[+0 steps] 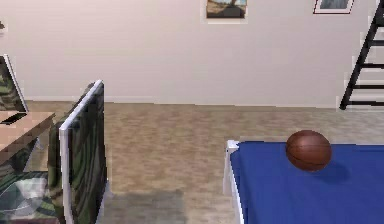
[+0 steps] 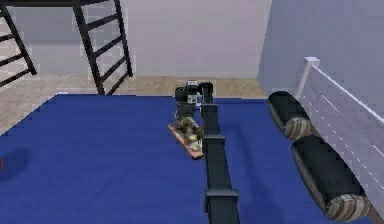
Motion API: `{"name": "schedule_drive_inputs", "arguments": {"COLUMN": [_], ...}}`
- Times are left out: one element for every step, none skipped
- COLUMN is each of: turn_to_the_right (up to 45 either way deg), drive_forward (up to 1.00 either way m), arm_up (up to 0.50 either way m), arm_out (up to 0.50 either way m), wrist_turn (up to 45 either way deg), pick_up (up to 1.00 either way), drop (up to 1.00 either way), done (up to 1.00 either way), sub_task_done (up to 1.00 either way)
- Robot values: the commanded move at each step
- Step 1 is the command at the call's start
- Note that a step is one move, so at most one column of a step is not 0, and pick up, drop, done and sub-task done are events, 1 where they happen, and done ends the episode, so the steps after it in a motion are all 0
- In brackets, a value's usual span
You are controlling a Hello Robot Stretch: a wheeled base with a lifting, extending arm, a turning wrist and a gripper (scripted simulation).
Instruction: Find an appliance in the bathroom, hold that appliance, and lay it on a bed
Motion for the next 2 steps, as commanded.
{"name": "schedule_drive_inputs", "arguments": {"turn_to_the_right": [0.0,0.0], "drive_forward": [0.00,0.00], "arm_up": [0.00,0.00], "arm_out": [-0.08,0.00], "wrist_turn": [0.0,0.0], "pick_up": [0.00,0.00], "drop": [0.00,0.00], "done": [0.00,1.00], "sub_task_done": [0.00,0.00]}}
